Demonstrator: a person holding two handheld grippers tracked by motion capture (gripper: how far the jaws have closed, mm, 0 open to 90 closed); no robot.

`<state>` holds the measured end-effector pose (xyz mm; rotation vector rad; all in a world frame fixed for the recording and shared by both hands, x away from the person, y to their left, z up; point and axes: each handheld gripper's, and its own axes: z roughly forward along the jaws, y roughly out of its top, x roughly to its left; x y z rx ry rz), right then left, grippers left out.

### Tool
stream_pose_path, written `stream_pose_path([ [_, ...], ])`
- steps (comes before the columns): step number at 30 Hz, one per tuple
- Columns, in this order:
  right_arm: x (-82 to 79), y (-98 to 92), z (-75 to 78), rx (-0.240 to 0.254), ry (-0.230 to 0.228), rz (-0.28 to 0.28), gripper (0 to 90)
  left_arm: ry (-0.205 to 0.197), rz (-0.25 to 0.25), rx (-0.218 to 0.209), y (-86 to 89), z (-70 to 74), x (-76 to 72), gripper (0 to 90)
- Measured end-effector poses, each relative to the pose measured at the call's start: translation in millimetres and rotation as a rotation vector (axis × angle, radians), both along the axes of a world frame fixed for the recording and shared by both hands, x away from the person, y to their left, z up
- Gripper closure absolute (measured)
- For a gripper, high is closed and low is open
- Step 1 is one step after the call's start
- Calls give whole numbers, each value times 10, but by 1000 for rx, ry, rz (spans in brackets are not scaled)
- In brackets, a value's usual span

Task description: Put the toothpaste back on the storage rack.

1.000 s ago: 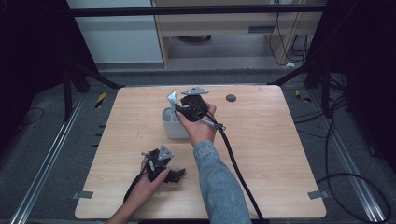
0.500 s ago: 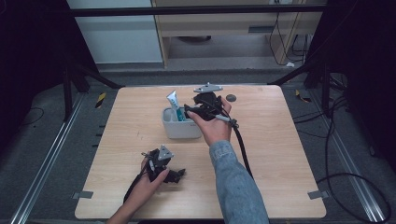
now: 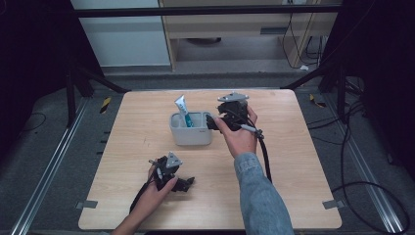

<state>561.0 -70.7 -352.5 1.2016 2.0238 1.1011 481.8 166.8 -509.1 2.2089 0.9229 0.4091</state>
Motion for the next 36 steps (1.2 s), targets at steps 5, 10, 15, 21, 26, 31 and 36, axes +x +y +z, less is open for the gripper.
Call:
stream_pose_path([
  [5, -69, -165, -63, -7, -8, -33, 107, 1, -2, 1, -1, 1, -8, 0],
  [10, -70, -337, -137, -42, -3, -65, 108, 0, -2, -1, -3, 0, -7, 0],
  [15, -85, -487, -233, -77, 3, -79, 103, -1, -1, -2, -6, -2, -6, 0],
  [21, -146, -635, -394, -104, 33, -84, 92, -2, 0, -2, -7, -2, -10, 0],
  [26, -211, -763, -508, -119, 53, -91, 95, -1, 0, -3, -7, -2, -10, 0],
  [31, -278, -905, -621, -113, 69, -111, 108, 0, -2, -1, -6, -2, -9, 0],
  [36, -348, -1026, -759, -113, 100, -122, 107, 0, -3, 0, -5, -1, -9, 0],
])
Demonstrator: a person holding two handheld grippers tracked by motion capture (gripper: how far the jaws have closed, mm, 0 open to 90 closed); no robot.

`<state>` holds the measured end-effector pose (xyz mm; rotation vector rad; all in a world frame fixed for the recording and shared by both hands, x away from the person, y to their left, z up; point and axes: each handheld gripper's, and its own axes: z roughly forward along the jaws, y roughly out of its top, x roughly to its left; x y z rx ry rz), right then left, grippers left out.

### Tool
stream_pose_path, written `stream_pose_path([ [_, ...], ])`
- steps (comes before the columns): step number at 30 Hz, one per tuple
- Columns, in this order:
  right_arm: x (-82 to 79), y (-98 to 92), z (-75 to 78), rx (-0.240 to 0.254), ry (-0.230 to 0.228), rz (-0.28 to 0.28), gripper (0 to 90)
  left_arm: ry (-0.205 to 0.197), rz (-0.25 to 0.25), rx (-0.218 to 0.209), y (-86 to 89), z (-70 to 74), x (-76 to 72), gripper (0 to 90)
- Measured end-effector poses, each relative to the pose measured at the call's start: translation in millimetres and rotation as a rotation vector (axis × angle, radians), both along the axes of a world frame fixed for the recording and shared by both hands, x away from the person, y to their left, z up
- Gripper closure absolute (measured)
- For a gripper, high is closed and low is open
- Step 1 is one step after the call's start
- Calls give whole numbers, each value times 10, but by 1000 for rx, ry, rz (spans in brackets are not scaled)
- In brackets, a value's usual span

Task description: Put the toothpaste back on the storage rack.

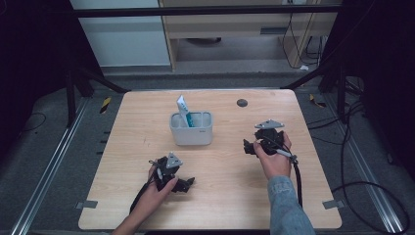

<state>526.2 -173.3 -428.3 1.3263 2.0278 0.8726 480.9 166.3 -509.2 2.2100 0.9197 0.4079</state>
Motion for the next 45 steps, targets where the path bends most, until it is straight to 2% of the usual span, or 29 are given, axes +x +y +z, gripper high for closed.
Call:
stream_pose_path([
  [12, -135, -281, -303, 8, 51, -38, 109, 0, 0, 0, 0, 0, 0, 0],
  [21, -200, -555, -480, 31, 81, -120, 107, 0, 0, 0, 0, 0, 0, 0],
  [25, -212, -648, -561, 56, 95, -164, 98, 0, 0, 0, 0, 0, 0, 0],
  [30, -204, -768, -669, 106, 90, -227, 99, 0, 1, -1, -1, 0, -1, 0],
  [33, -176, -782, -711, 94, 105, -249, 90, 0, 1, -1, -1, 0, -1, 0],
  [38, -132, -789, -749, 92, 72, -275, 86, 0, 1, -1, -1, 0, -1, 0],
  [41, -102, -784, -806, 83, 86, -280, 70, 0, 1, -1, -1, 0, -1, 0],
  [45, -79, -776, -832, 95, 90, -278, 24, 0, 1, -1, -1, -1, -1, 0],
])
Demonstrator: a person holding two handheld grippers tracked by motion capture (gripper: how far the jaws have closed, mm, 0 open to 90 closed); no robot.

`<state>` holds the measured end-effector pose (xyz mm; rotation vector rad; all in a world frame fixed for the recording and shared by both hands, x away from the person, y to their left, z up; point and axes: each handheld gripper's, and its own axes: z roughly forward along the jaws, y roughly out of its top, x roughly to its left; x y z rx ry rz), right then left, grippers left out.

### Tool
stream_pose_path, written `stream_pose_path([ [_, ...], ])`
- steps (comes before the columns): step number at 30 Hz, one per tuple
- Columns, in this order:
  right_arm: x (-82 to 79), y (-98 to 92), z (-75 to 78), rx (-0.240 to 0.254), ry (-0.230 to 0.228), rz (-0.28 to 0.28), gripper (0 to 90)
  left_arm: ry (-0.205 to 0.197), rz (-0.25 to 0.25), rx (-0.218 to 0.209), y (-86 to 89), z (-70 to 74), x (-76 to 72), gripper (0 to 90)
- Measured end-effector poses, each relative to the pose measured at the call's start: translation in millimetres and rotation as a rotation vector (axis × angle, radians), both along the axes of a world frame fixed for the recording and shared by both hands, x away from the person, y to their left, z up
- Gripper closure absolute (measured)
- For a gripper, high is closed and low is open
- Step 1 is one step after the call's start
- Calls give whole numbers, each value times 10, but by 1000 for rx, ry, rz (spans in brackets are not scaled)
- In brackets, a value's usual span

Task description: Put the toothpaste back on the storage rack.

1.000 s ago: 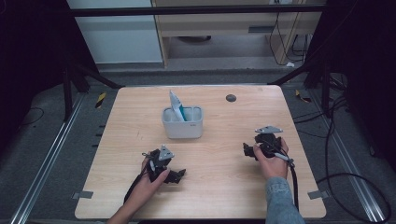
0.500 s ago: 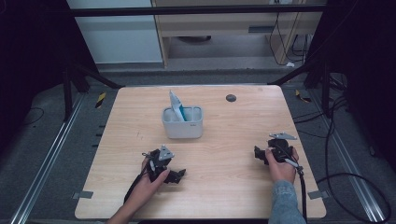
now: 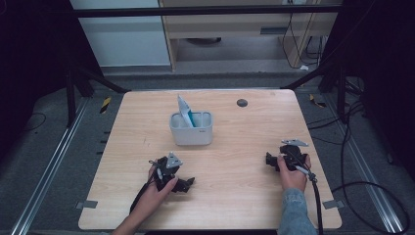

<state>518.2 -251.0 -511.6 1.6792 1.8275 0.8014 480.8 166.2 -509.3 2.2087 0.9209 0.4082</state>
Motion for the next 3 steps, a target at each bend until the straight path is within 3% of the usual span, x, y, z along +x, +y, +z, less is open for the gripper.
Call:
stream_pose_path([
  [3, -2, 13, -3, 0, 5, -23, 11, 0, 0, 0, 0, 0, 0, 0],
])
